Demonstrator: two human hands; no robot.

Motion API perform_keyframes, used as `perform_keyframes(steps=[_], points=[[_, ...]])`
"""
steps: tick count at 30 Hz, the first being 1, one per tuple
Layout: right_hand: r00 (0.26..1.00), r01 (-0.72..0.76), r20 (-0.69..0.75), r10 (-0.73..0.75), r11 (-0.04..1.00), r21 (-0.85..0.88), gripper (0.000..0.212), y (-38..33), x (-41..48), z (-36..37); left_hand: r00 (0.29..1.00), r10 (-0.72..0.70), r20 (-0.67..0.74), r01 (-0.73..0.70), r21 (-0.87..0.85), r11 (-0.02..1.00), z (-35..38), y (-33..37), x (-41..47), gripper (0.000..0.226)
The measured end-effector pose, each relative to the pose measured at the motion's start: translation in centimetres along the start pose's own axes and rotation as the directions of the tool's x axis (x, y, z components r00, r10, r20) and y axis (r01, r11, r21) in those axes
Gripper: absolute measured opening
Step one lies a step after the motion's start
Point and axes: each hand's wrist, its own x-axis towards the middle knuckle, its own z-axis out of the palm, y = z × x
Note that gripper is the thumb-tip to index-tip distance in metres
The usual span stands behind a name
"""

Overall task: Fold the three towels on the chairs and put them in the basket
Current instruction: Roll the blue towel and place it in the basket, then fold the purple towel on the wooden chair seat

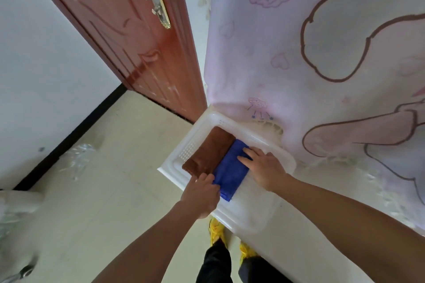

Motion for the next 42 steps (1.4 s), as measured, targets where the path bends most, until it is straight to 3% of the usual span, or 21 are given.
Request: perform_keyframes(steps=[6, 8, 11, 16, 22, 24, 32, 37, 42], points=[[0.997, -0.019, -0.081, 0.016, 0.999, -0.026, 0.026, -0.3, 0.5, -4.6, 0.942, -0.26, -0.212, 0.25, -0.074, 0.965, -0.8, -0.1, -6.0, 0.023], [0.986, 0.037, -0.166, -0.032, 0.999, 0.028, 0.029, -1.2, 1.2, -6.2, 0.924, -0.345, -0.166, 0.318, -0.171, 0.933, -0.8, -0.5, -7.7, 0.028], [0.959, 0.193, -0.22, -0.178, 0.98, 0.046, 0.03, -6.1, 2.1, -8.9, 0.843, -0.523, -0.126, 0.478, -0.271, 0.835, -0.3, -1.8, -12.3, 0.033], [0.877, 0.46, -0.173, -0.449, 0.887, 0.032, 0.029, -19.1, 1.2, -10.3, 0.683, -0.729, 0.038, 0.681, -0.394, 0.617, 2.1, -3.6, -23.8, 0.033], [0.655, 0.749, -0.081, -0.751, 0.66, -0.057, 0.03, -39.8, -4.6, -7.7, 0.393, -0.907, 0.152, 0.838, -0.466, 0.285, 8.8, -2.3, -43.3, 0.034], [0.613, 0.786, -0.059, -0.788, 0.615, -0.053, 0.031, -44.6, -7.1, -7.1, 0.328, -0.929, 0.17, 0.857, -0.467, 0.217, 10.6, -1.4, -47.9, 0.034], [0.249, 0.966, 0.124, -0.96, 0.237, -0.102, 0.034, -69.5, -23.9, -0.5, -0.069, -0.92, 0.387, 0.859, -0.446, -0.252, 21.7, 7.0, -72.9, 0.03], [0.067, 0.988, 0.228, -0.971, 0.033, -0.152, 0.035, -80.8, -30.8, 2.5, -0.24, -0.846, 0.475, 0.765, -0.444, -0.466, 27.0, 10.6, -81.7, 0.029], [-0.064, 0.979, 0.32, -0.945, -0.122, -0.163, 0.035, -92.6, -35.5, 6.4, -0.351, -0.774, 0.527, 0.684, -0.42, -0.596, 32.4, 10.7, -89.7, 0.031]])
